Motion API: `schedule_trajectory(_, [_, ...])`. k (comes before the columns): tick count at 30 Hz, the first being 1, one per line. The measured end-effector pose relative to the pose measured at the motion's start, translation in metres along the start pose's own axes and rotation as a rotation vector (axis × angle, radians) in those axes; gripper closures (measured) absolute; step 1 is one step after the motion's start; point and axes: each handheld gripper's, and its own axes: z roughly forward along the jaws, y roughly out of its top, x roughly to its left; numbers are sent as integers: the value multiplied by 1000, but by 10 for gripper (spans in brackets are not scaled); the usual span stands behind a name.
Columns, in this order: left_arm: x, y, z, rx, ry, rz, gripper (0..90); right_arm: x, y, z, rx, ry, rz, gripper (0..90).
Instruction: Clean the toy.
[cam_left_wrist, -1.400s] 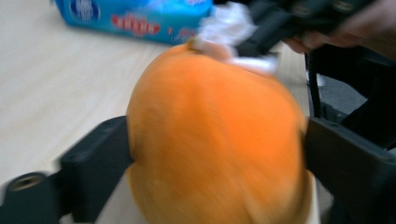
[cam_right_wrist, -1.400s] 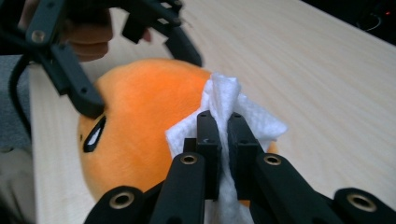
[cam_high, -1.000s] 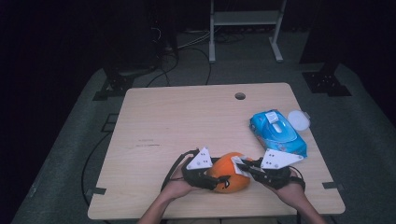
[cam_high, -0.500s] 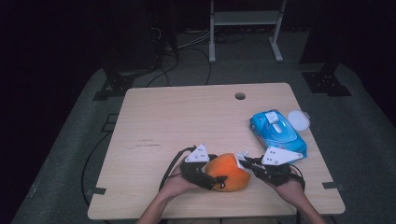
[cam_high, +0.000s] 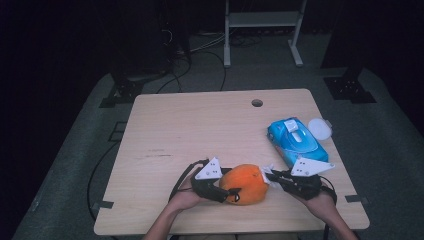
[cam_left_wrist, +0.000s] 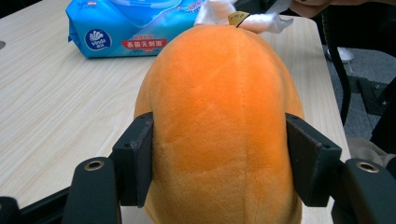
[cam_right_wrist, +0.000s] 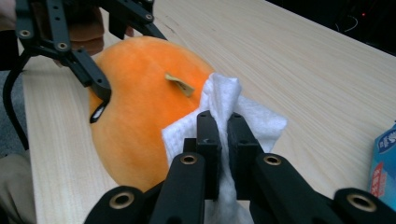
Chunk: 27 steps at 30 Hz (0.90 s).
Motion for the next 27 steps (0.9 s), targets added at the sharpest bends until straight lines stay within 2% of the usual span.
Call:
schedule_trajectory(2, [1, -1, 0, -2, -5, -1, 332, -2, -3, -1, -1, 1, 19, 849])
schedule_trajectory(5, [3, -2, 0, -4, -14, -9, 320, -5, -5, -2, 5, -34, 31, 849])
schedule_trajectory(7, [3, -2, 0, -2, -12, -3, 315, -6, -3, 0, -6, -15, 50, 849])
schedule_trajectory(10, [1, -2, 1, -10, -12, 16, 312, -1, 6, 5, -39, 27, 43, 848])
schedule_trajectory(12, [1, -2, 1, -8, -11, 18, 307, 1, 10, 8, -36, 40, 26, 848])
schedule_trajectory(14, [3, -2, 0, -8, -11, -21, 261, 1, 7, 9, -25, 43, 20, 848])
schedule_trajectory(15, [4, -1, 1, 0, -5, -63, 216, 0, 6, 8, -20, 40, 20, 849])
schedule_trajectory(17, [6, 0, 1, 14, -3, -109, 130, 0, 0, 4, -10, 40, 32, 848])
schedule_trajectory(19, [8, -2, 4, 29, -45, -164, 114, 1, -2, 2, -6, 53, 39, 848])
schedule_trajectory(20, [8, -2, 4, 28, -41, -156, 121, 1, -2, 0, -9, 62, 42, 848])
schedule_trajectory(22, [6, -2, 3, 17, -26, -123, 233, 1, 2, -1, -15, 61, 38, 848])
schedule_trajectory(24, [3, 0, 1, 9, -13, -81, 292, 1, 11, -1, -28, 70, 23, 848])
schedule_trajectory(25, [0, 2, 1, 9, -4, -59, 311, 7, 22, 4, -26, 82, -8, 848])
schedule_trajectory(27, [-3, 5, 3, 12, 10, -36, 314, 10, 26, 6, -30, 91, -19, 849])
